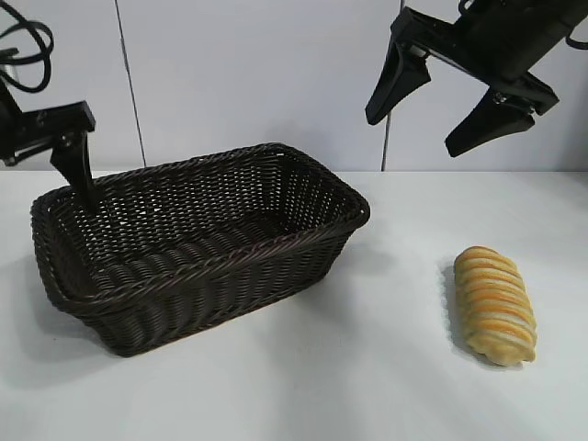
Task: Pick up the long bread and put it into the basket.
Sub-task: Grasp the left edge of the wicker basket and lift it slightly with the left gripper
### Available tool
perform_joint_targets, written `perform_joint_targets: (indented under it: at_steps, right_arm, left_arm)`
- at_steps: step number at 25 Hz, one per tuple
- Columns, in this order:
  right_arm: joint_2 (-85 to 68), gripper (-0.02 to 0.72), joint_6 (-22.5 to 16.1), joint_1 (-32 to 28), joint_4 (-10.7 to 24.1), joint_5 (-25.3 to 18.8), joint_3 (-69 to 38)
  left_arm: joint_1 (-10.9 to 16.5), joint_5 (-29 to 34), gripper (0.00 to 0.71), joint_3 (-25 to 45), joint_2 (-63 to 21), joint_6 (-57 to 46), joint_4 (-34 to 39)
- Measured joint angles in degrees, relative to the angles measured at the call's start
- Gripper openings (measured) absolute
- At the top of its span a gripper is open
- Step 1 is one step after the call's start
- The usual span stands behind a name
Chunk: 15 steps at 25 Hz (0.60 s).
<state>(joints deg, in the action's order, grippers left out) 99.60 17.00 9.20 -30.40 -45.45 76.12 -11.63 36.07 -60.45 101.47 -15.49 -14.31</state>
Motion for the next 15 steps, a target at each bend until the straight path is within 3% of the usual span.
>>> perform_joint_targets:
  at_steps: [5, 7, 10, 13, 15]
  right_arm:
    - [0.0, 0.695, 0.0, 0.0, 0.05, 0.0, 0.0]
    - [0.0, 0.695, 0.0, 0.0, 0.05, 0.0, 0.0]
    - [0.0, 0.695, 0.0, 0.0, 0.05, 0.0, 0.0]
    - [0.0, 0.695, 0.0, 0.0, 0.05, 0.0, 0.0]
    - [0.0, 0.695, 0.0, 0.0, 0.05, 0.0, 0.0]
  left_arm:
    - [0.0, -1.82, 0.643, 0.0, 4.24, -0.04, 0.0]
    - [0.0, -1.91, 0.599, 0.0, 5.3, -0.04, 0.0]
    - [0.0, -2.56, 0.431, 0.0, 5.57, -0.06, 0.0]
    - [0.0, -3.39, 0.16, 0.0, 5.52, -0.51, -0.25]
    - [0.0, -4.08, 0.099, -0.14, 5.39, -1.05, -0.95]
